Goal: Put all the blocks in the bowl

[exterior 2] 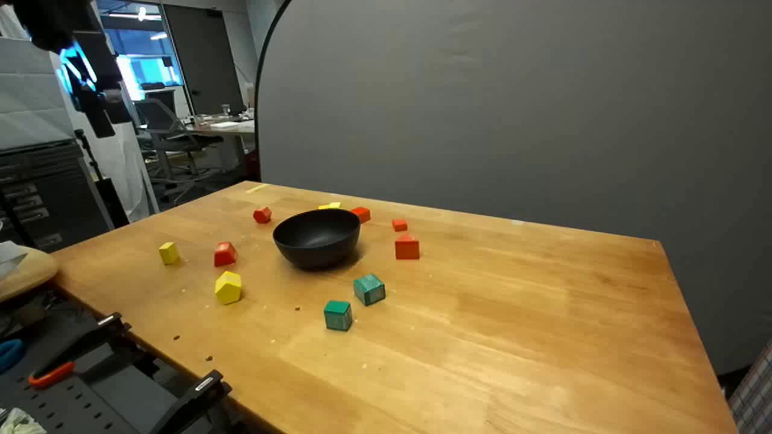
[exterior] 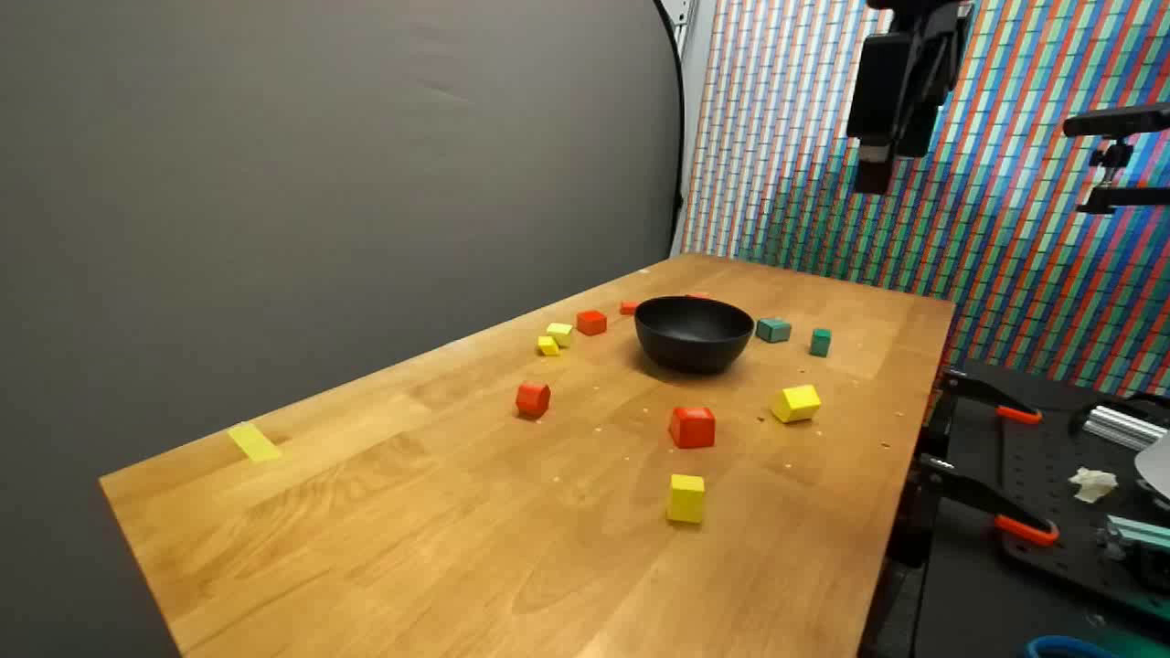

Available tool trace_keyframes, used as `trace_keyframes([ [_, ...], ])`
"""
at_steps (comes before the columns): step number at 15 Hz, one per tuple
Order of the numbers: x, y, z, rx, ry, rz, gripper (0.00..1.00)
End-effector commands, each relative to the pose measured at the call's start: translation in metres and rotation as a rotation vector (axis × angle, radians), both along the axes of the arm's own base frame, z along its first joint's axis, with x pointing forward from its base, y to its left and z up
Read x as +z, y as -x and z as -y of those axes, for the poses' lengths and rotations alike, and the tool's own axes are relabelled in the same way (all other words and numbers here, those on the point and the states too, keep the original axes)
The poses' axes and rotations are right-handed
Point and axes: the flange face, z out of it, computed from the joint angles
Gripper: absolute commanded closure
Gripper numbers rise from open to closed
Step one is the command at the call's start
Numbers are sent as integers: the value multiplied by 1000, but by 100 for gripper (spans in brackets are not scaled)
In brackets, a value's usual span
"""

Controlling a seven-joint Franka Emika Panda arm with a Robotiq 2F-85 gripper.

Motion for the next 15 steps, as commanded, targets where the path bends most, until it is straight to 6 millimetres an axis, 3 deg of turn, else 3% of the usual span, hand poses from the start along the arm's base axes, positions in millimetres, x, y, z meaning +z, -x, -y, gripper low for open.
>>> trace_keyframes([
  [1, 1, 0, 0, 0, 0, 0, 0],
  [3, -16, -10, -8, -50, 7, -6, 0],
  [5, -22, -7, -17, -87, 46, 21, 0],
  [6, -17, -4, -5, -57, 21, -11, 0],
  [8, -24, -5, -6, -60, 26, -27, 0],
  [9, -23, 6, -6, 74, 40, -93, 0],
  [11, -21, 18, 3, 169, 78, -84, 0],
  [15, -6, 12, 8, 372, 152, -68, 0],
])
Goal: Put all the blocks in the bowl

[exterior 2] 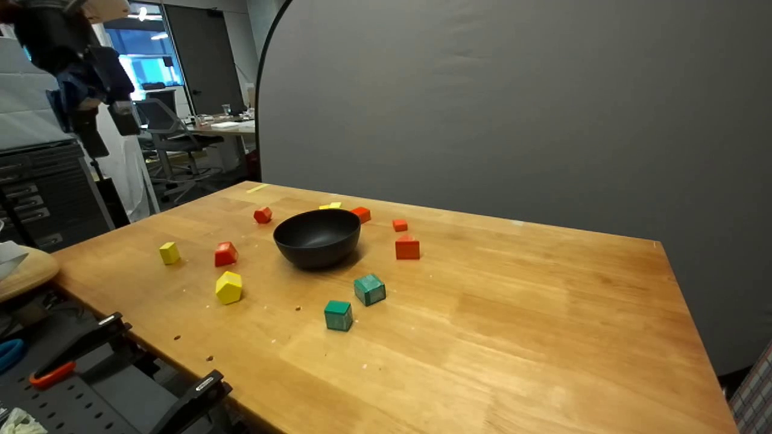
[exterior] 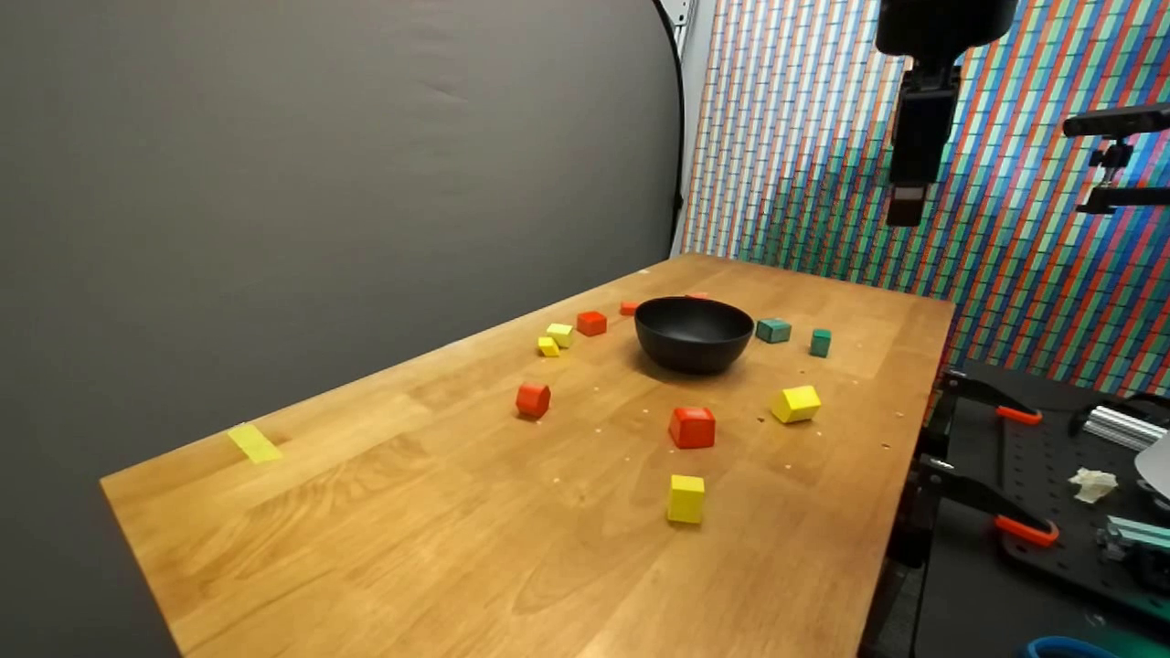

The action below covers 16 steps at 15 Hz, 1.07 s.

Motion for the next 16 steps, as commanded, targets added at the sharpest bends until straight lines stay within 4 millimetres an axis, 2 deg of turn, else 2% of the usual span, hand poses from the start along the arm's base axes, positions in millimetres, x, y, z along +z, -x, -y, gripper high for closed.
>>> trace_keyframes([
  [1, 22, -2, 5, 188, 47, 24, 0],
  [3, 35, -10, 4, 284, 36, 54, 0],
  [4, 19, -6, 4, 189, 44, 18, 0],
  [7, 26, -9, 5, 243, 33, 31, 0],
  [10, 0, -12, -2, 323, -102, 2, 0],
  [16, -73, -71, -11, 560, -270, 34, 0],
])
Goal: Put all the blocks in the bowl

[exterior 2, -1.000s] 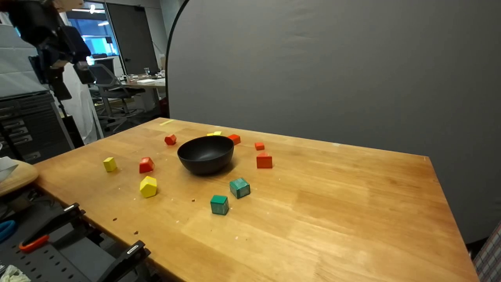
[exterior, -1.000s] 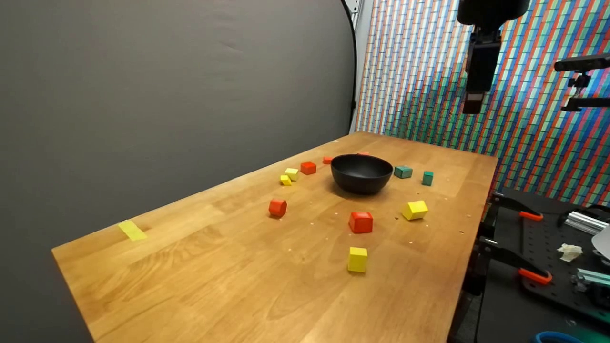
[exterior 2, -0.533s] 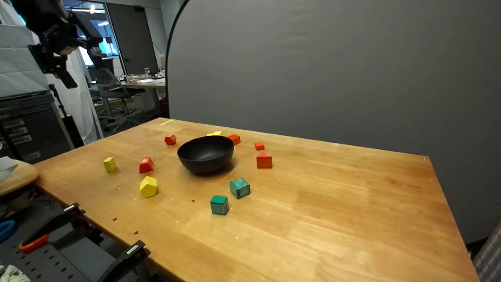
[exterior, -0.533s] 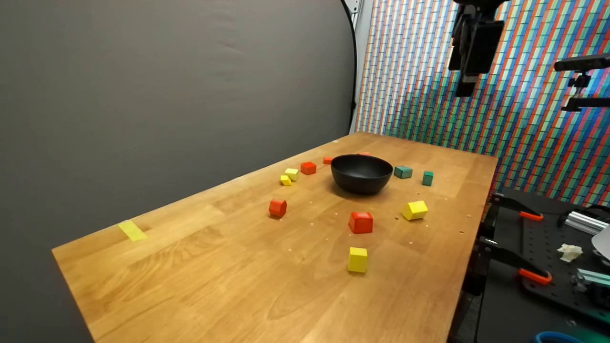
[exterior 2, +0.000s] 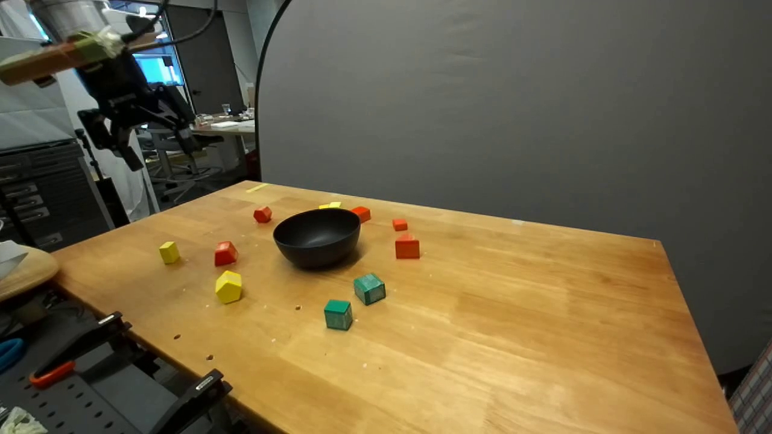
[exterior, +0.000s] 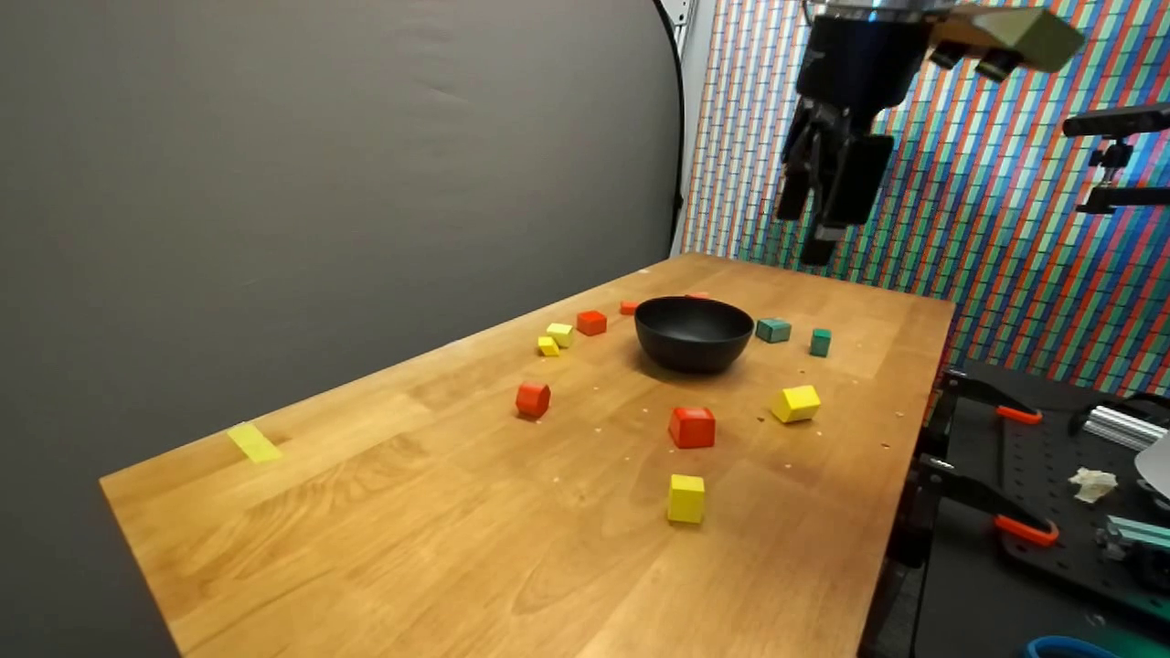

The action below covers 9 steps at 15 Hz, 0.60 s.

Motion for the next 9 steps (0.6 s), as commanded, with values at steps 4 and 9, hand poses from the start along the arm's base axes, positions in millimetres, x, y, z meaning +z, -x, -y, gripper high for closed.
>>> trace_keyframes([
  [4, -92, -55, -24, 220, -172, -141, 0],
  [9, -135, -58, -49, 317, -246, -404, 0],
])
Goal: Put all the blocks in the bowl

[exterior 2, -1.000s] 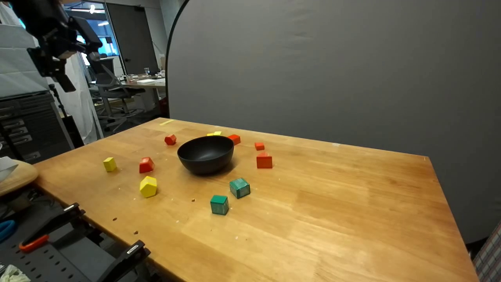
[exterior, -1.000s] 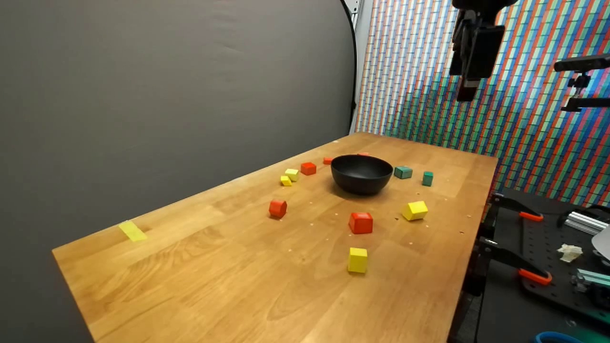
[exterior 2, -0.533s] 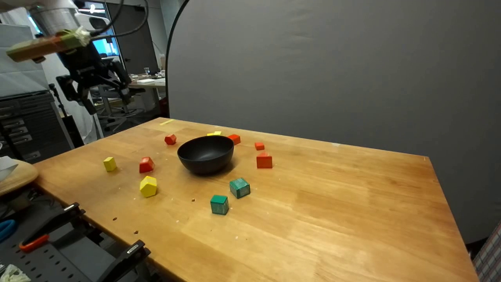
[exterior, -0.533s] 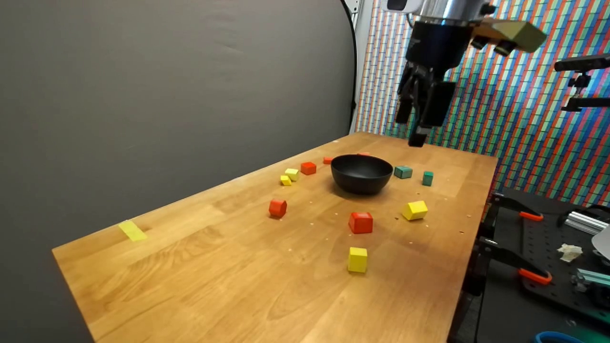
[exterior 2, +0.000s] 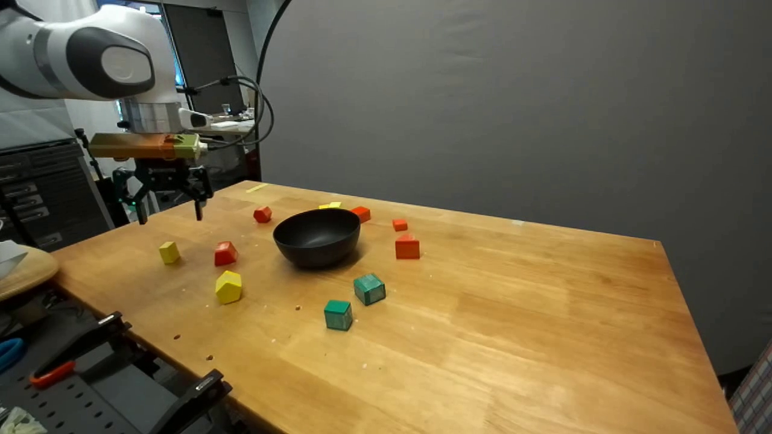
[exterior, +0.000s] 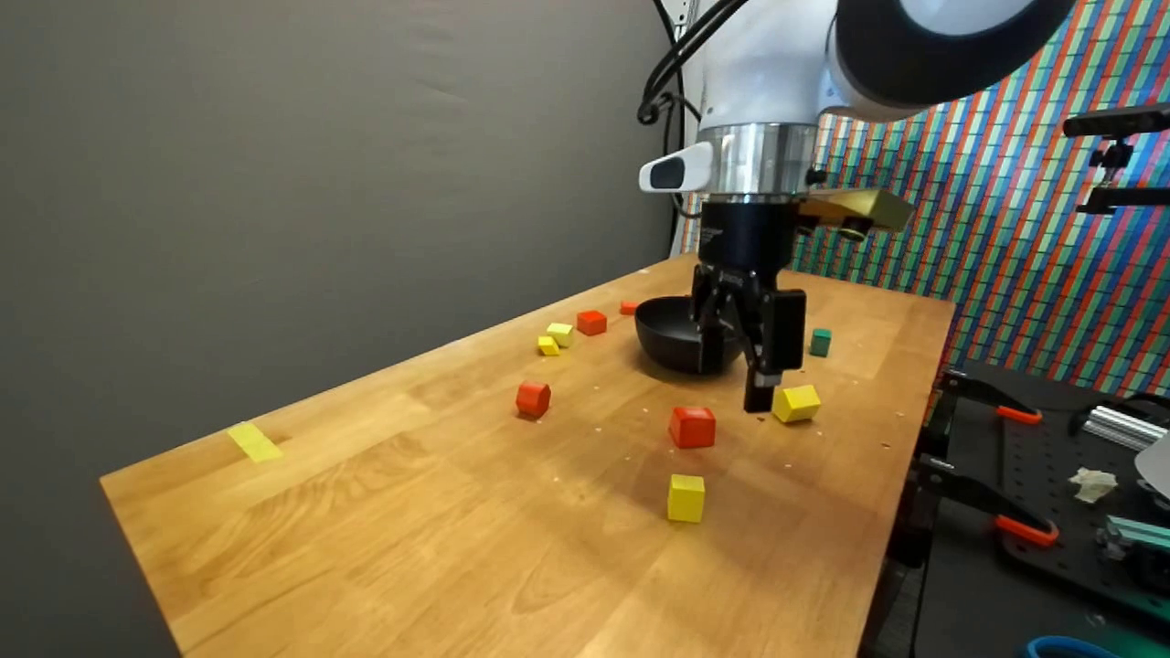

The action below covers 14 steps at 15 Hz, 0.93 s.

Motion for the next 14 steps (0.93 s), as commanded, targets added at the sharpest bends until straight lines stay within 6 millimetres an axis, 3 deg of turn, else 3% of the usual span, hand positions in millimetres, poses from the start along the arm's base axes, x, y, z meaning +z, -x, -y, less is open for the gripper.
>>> trace_keyframes([
  [1, -19, -9, -12, 36, 28, -165, 0],
  [8, -10, -6, -3, -300, 271, -81, 0],
  [9, -22, -6, -1, -224, 222, -104, 0],
  [14, -21, -11, 1, -313, 296, -26, 0],
])
